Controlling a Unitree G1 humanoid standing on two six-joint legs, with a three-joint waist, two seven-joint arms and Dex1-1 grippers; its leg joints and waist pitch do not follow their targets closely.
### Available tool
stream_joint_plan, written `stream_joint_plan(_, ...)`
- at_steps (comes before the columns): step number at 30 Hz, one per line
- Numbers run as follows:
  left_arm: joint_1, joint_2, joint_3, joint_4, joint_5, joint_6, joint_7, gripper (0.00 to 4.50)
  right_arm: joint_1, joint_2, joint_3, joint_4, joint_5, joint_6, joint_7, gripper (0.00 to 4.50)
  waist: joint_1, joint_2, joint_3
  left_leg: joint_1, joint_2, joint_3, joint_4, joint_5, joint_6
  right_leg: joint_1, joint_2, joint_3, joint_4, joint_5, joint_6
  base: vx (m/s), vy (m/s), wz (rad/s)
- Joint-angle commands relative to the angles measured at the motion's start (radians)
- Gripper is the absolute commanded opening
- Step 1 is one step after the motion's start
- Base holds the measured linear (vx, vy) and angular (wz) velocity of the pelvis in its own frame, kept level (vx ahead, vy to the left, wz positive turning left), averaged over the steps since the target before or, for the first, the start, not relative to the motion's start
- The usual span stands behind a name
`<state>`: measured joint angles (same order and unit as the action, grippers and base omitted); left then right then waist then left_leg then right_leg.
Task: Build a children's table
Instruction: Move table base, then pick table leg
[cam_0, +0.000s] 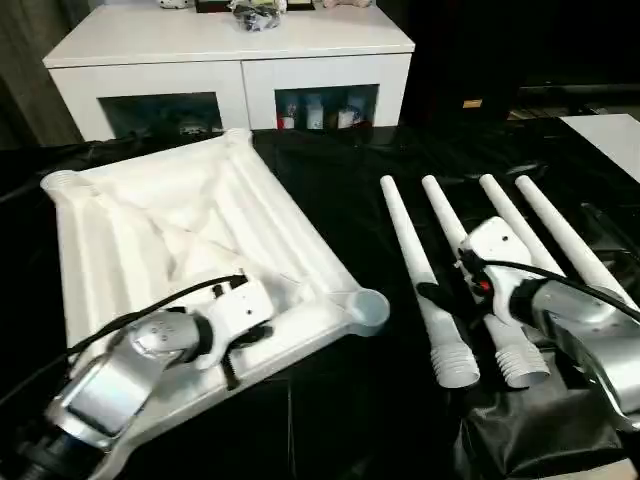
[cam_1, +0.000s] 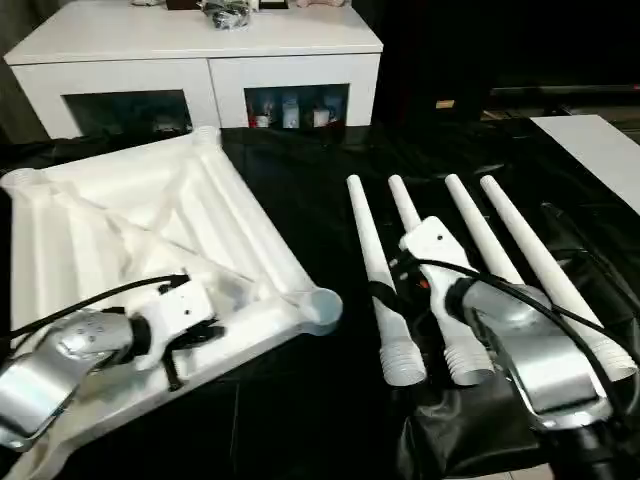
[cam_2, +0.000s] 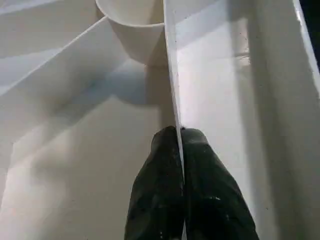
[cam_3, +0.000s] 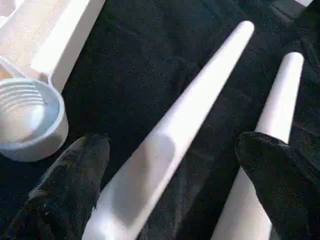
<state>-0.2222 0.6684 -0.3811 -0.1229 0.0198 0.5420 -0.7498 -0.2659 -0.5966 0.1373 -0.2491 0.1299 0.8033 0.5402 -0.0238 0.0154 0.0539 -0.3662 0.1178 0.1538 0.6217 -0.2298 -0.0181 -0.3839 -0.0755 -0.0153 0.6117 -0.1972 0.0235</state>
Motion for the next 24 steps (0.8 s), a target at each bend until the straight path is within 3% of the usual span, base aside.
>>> stream_joint_plan(1,0.021,0.035,0.033,0.058,0.063,0.01,0.054,0.04,-0.021,0.006,0.015,0.016,-0.008,0.027,-0.01,4.5,0.011,-0.012,-0.047,0.004,0.093,-0.039,-0.094,-0.209,0.016,0.027,-0.074,0.041,-0.074,-0.25,-0.25,0.0,0.0,0.0)
stream_joint_plan(7,0.082,0.099,0.061,0.007,0.026,-0.05,-0.01,0.04,-0.057,0.041,0.023,0.046,0.018,0.097,-0.001,4.5,0.011,-0.017,-0.049,0.002,0.093,-0.036,-0.093,-0.168,0.033,0.033,-0.071,0.039,-0.064,-0.169,-0.279,0.0,0.0,0.0)
stream_joint_plan(12,0.115,0.126,0.1,-0.027,-0.013,-0.068,-0.052,0.55,-0.083,0.078,0.007,0.075,0.061,0.147,0.014,4.5,0.017,-0.016,-0.05,0.01,0.095,-0.03,-0.091,-0.125,0.04,0.03,-0.067,0.037,-0.056,-0.083,-0.303,0.0,0.0,0.0)
stream_joint_plan(18,0.128,0.169,0.179,-0.048,-0.065,-0.087,-0.092,1.07,-0.123,0.101,0.033,0.12,0.068,0.224,0.016,4.5,0.024,-0.018,-0.048,0.015,0.092,-0.028,-0.094,-0.183,0.001,0.024,-0.066,0.038,-0.057,-0.153,-0.291,0.0,0.0,0.0)
stream_joint_plan(24,0.093,0.133,0.23,-0.083,-0.119,-0.097,-0.101,1.51,-0.159,0.115,0.051,0.192,0.027,0.274,-0.045,4.5,0.04,-0.02,-0.049,0.021,0.092,-0.02,-0.094,-0.166,-0.033,0.021,-0.064,0.038,-0.054,-0.116,-0.285,0.0,0.0,0.0)
